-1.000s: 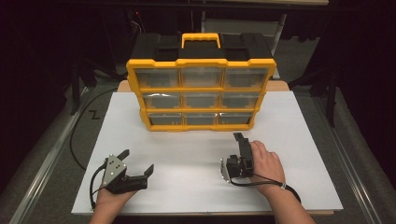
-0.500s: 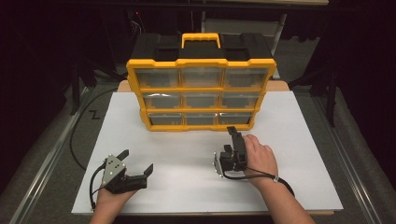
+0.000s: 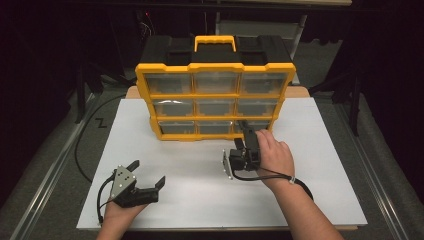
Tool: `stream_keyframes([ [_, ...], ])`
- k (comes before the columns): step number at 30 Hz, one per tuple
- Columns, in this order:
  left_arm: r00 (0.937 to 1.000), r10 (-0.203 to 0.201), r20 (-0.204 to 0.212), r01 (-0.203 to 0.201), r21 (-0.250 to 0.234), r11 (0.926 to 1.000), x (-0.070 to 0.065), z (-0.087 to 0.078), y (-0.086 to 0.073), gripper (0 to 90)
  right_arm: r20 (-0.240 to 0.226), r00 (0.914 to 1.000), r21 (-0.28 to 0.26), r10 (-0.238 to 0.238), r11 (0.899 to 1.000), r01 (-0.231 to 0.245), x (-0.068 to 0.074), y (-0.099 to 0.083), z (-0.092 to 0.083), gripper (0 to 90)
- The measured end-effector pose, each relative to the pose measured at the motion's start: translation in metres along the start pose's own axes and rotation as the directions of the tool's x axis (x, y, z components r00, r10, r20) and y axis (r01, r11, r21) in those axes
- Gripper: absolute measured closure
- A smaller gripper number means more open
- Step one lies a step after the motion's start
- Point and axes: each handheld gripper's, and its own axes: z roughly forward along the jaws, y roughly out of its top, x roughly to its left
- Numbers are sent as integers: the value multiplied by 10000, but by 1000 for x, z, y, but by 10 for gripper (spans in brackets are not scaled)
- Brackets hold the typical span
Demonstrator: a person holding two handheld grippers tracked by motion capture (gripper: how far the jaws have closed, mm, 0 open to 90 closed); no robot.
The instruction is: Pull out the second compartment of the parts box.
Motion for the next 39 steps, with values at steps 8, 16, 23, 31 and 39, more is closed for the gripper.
stream_keyframes([
  [8, 9998, 207, 60, -207, 17, 9998, -2, -1, 0, 3, 422, 9988, -104, 251, 9996, -246, -22, 14, 8, 274],
  [16, 9997, 230, 83, -230, -34, 9997, -1, -1, 0, 3, 827, 9964, -133, 209, 9997, -198, -41, 23, 16, 338],
  [23, 9996, 236, 137, -235, -34, 9997, -1, -1, 1, 3, 1222, 9919, -387, 335, 9988, -290, -61, 28, 18, 402],
  [31, 9996, 242, 148, -241, -70, 9997, -1, -2, 1, 3, 1543, 9877, -326, 243, 9993, -194, -81, 34, 19, 468],
  [39, 9982, 557, 213, -556, -33, 9984, -5, -1, 2, 4, 1926, 9809, -225, 276, 9995, -237, -103, 43, 23, 554],
])
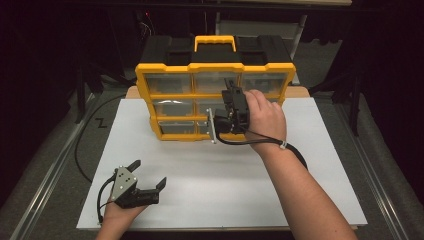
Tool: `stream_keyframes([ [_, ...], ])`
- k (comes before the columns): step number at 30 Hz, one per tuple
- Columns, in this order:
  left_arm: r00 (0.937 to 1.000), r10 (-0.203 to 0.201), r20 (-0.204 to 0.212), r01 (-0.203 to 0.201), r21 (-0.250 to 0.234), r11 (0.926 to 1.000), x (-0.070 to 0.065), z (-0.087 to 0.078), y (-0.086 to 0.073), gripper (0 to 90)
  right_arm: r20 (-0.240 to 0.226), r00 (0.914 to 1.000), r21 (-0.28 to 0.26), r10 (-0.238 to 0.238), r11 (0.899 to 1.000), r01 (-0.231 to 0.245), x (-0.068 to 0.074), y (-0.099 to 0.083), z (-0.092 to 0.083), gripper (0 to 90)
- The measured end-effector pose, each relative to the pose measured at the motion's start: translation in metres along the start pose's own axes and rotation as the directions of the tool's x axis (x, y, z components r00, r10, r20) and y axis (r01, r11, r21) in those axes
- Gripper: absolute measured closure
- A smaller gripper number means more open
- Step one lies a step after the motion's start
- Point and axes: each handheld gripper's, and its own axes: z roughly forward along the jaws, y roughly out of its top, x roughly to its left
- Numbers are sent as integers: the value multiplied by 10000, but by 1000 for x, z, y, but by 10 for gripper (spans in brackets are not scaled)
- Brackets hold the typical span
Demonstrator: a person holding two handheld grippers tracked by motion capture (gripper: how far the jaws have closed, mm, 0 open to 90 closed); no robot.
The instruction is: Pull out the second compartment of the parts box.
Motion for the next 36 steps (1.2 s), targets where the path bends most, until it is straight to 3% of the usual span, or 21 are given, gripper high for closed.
stream_keyframes([
  [9, 9999, -135, 10, 135, -51, 9999, 1, -1, 0, 3, 214, 9993, 89, -295, 9995, 293, -6, 7, 14, 667],
  [17, 9994, -341, 23, 342, -107, 9994, 4, -2, -1, 3, 542, 9974, 9, -470, 9989, 470, -8, 11, 18, 741],
  [22, 9992, -389, 18, 389, -188, 9991, 4, -3, 0, 3, 506, 9971, 182, -561, 9983, 553, -6, 13, 17, 790],
  [36, 9989, -460, 44, 461, -212, 9987, 6, -3, -1, 3, 709, 9962, 195, -513, 9986, 500, -2, 12, 17, 831],
])
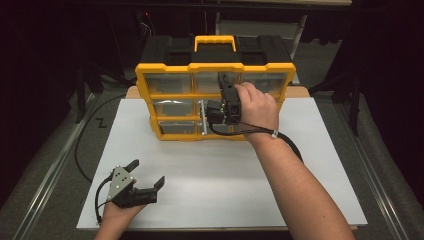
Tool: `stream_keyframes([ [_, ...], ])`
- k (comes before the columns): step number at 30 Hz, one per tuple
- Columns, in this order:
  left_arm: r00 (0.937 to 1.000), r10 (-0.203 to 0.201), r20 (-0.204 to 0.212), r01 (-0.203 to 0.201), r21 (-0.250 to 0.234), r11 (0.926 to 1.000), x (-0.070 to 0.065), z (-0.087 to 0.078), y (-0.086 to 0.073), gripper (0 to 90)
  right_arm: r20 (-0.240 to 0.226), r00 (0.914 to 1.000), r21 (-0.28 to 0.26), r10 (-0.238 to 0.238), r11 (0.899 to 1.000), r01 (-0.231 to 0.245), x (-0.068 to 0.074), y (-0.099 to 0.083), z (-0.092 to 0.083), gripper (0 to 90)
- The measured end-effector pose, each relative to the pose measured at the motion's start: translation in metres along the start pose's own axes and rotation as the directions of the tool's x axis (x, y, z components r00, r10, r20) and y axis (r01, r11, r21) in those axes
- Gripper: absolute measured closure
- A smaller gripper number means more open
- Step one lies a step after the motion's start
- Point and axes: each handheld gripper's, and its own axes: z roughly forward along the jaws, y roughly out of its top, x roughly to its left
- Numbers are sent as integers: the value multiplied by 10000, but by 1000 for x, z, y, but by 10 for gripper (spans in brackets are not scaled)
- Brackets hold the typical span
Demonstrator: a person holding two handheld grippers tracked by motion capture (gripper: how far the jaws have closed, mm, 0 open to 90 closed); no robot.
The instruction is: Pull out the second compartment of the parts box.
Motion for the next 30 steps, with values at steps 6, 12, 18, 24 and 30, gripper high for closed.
stream_keyframes([
  [6, 10000, -17, -33, 17, -30, 10000, 0, -2, 0, 3, -59, 9999, -49, -94, 9999, 94, -2, -1, -5, 838],
  [12, 9998, -161, -69, 160, -157, 9997, 2, -4, 1, 3, -62, 9998, -128, -192, 9997, 191, -3, -1, -12, 837],
  [18, 9996, -273, -57, 271, -222, 9994, 3, -5, 1, 3, -111, 9998, -145, -152, 9998, 150, -5, -1, -21, 836],
  [24, 9993, -386, -5, 386, -261, 9989, 2, -4, 2, 3, -400, 9991, -221, -164, 9996, 155, -8, -1, -23, 810],
  [30, 9994, -350, -1, 349, -248, 9991, 2, -4, 2, 3, -828, 9966, -122, 2, 9999, -12, -15, -3, -21, 707],
])
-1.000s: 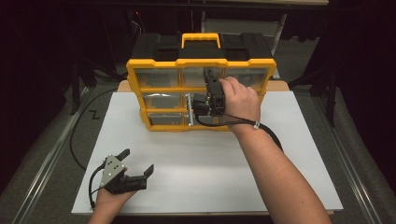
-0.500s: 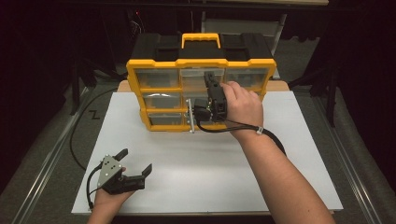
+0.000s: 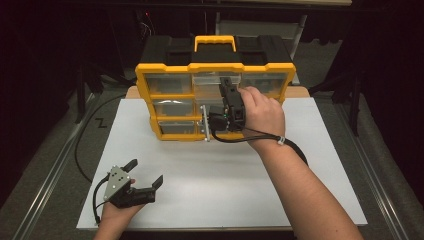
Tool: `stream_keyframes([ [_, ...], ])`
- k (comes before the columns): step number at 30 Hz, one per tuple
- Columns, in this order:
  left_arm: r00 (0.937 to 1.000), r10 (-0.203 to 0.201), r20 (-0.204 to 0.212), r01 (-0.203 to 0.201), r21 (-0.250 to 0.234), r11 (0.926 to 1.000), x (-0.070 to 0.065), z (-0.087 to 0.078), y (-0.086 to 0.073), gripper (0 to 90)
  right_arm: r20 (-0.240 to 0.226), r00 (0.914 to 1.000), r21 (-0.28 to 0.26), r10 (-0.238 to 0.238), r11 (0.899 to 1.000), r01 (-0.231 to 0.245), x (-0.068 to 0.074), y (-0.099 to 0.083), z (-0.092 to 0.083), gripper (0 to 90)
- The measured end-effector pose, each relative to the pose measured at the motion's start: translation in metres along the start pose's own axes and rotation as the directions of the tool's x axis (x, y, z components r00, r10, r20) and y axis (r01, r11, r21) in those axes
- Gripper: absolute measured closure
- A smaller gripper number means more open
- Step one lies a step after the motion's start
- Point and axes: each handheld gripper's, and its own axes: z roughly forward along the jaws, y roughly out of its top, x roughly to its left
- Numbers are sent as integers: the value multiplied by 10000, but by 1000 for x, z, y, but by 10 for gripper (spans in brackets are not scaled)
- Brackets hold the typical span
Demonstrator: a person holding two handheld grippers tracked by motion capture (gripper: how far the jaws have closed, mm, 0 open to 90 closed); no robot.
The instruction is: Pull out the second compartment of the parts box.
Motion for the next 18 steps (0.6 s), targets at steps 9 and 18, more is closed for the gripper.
stream_keyframes([
  [9, 10000, -11, -45, 11, -8, 10000, 1, 0, 1, 3, -405, 9988, 315, 270, 9992, -258, -5, -5, 4, 783],
  [18, 10000, 65, -24, -65, 99, 9999, 1, 1, 0, 3, -11, 10000, 231, -32, 9997, 33, 0, -3, -2, 806],
])
